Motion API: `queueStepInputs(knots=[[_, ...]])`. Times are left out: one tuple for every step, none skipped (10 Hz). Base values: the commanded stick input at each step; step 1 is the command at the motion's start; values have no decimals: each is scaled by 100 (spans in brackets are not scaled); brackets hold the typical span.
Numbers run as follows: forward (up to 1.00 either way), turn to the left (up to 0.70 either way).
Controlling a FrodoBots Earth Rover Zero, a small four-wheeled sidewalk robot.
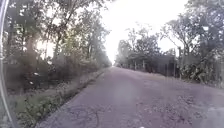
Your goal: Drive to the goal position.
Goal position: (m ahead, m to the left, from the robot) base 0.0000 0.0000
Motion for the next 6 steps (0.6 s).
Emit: queueStepInputs(knots=[[10, 1], [10, 1], [10, 1], [10, 1], [10, 1], [10, 1]])
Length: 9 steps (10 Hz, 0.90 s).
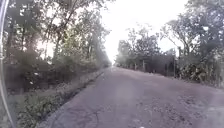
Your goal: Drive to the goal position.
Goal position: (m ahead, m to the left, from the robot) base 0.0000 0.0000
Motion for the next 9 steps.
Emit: queueStepInputs(knots=[[10, 1], [10, 1], [10, 1], [10, 1], [10, 1], [10, 1], [10, 1], [10, 1], [10, 1]])
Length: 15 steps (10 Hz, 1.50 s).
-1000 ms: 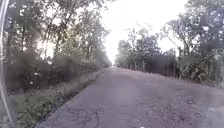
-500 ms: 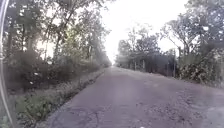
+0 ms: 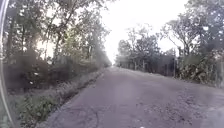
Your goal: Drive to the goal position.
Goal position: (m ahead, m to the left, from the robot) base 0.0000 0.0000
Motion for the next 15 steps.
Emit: queueStepInputs(knots=[[10, 1], [10, 1], [10, 1], [10, 1], [10, 1], [10, 1], [10, 1], [10, 1], [10, 1], [10, 1], [10, 1], [10, 1], [10, 1], [10, 1], [10, 1]])
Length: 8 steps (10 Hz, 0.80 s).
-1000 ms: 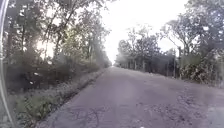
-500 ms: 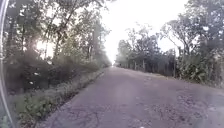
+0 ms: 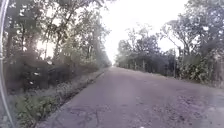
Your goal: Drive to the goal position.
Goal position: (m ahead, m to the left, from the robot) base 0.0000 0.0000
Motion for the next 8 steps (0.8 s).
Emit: queueStepInputs(knots=[[10, 1], [10, 1], [10, 1], [10, 1], [10, 1], [10, 1], [10, 1], [10, 1]])
